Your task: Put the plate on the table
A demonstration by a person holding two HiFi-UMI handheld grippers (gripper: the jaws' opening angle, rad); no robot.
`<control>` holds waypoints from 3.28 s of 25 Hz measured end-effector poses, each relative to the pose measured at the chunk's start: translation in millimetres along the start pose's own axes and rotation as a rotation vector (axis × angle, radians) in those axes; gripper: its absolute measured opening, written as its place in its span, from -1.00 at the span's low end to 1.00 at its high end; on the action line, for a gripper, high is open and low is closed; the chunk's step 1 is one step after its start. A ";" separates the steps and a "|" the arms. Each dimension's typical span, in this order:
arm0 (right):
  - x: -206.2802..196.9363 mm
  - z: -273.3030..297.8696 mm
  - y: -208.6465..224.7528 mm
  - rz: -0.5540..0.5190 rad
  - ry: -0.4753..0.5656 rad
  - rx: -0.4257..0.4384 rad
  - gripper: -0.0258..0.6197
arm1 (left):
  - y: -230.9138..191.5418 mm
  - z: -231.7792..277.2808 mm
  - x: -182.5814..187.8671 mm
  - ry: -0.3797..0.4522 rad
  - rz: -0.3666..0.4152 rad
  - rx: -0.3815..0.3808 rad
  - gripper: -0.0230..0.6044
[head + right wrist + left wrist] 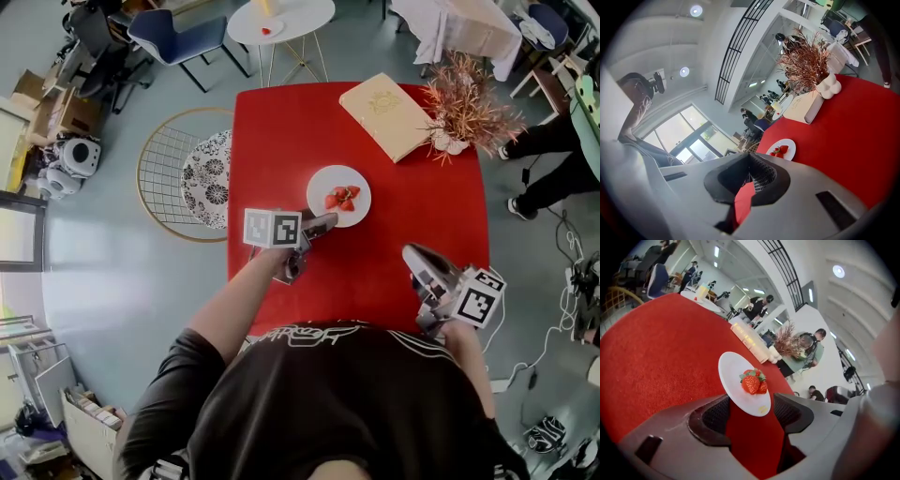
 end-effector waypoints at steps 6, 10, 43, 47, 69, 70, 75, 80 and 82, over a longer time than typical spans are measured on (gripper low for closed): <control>-0.1 -0.6 0.5 -0.009 -0.001 0.001 -0.90 | -0.5 3.2 -13.3 -0.101 0.168 0.065 -0.04; -1.9 -1.8 0.8 0.001 0.008 0.007 -0.90 | 0.5 4.1 -19.9 -0.157 0.252 0.078 -0.04; -24.3 -3.4 -38.2 -0.024 0.014 -0.015 -0.90 | 7.3 -27.7 -29.5 -0.167 0.532 0.227 -0.36; -27.7 6.5 -58.1 -0.052 0.016 -0.011 -0.90 | 35.1 -60.8 -22.7 -0.084 0.548 0.163 -0.81; -166.5 93.8 -227.7 -0.532 -0.177 -0.194 -0.90 | 158.5 -296.3 -122.6 0.179 0.648 -0.189 -0.91; -174.1 96.4 -233.1 -0.556 -0.182 -0.203 -0.90 | 158.3 -303.9 -126.6 0.188 0.649 -0.192 -0.91; -211.9 101.2 -255.7 -0.658 -0.200 -0.239 -0.90 | 153.5 -328.6 -151.7 0.201 0.620 -0.215 -0.91; -240.1 101.4 -266.5 -0.658 -0.214 -0.259 -0.90 | 148.2 -339.7 -175.3 0.189 0.606 -0.227 -0.91; -250.0 99.7 -269.4 -0.656 -0.222 -0.266 -0.90 | 145.1 -341.4 -185.0 0.181 0.601 -0.225 -0.90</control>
Point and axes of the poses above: the fingertips, and each gripper's own axes: z forward along the fingers, y to its right, x out of its top, the point moved 1 cm from there along -z, backward along the fingers, and after that the axes turned 3 degrees about -y, right-handed, at the moved point
